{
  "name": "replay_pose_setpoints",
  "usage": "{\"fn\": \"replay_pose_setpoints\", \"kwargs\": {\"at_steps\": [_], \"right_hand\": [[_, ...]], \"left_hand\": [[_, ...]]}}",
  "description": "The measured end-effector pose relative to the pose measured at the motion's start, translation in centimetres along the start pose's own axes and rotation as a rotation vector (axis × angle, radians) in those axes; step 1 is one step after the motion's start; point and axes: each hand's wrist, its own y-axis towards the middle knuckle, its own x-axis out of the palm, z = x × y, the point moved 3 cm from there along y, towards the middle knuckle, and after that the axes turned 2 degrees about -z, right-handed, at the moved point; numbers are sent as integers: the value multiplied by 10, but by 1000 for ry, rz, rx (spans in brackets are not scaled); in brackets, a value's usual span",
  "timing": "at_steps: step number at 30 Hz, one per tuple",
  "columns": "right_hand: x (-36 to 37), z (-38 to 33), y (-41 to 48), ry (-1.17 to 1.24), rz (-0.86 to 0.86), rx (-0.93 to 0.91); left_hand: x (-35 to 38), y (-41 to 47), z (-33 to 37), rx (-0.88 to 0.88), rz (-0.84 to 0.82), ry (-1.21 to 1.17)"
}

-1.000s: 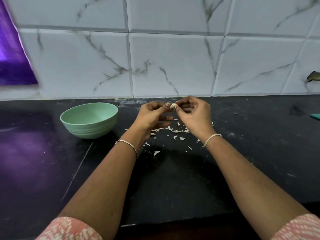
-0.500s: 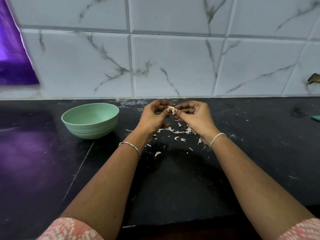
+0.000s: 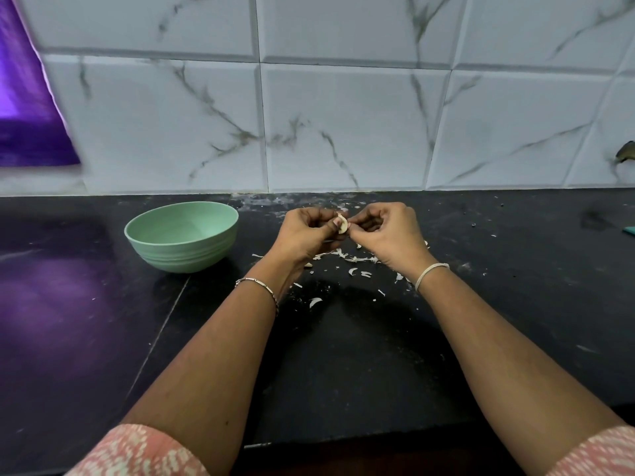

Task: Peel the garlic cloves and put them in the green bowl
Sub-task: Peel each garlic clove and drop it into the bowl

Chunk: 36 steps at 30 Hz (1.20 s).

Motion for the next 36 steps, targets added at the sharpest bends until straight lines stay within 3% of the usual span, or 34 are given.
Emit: {"fn": "replay_pose_setpoints", "kwargs": {"at_steps": [7, 16, 24, 36], "right_hand": [[1, 5, 3, 45, 49, 76], [2, 3, 3, 48, 22, 38], [8, 11, 3, 276, -96, 180], [4, 8, 5, 43, -39, 108]], "left_hand": [[6, -1, 1, 59, -13, 149], [7, -5, 14, 199, 192, 577], [5, -3, 14, 219, 209, 564], [3, 2, 9, 199, 177, 554]]}}
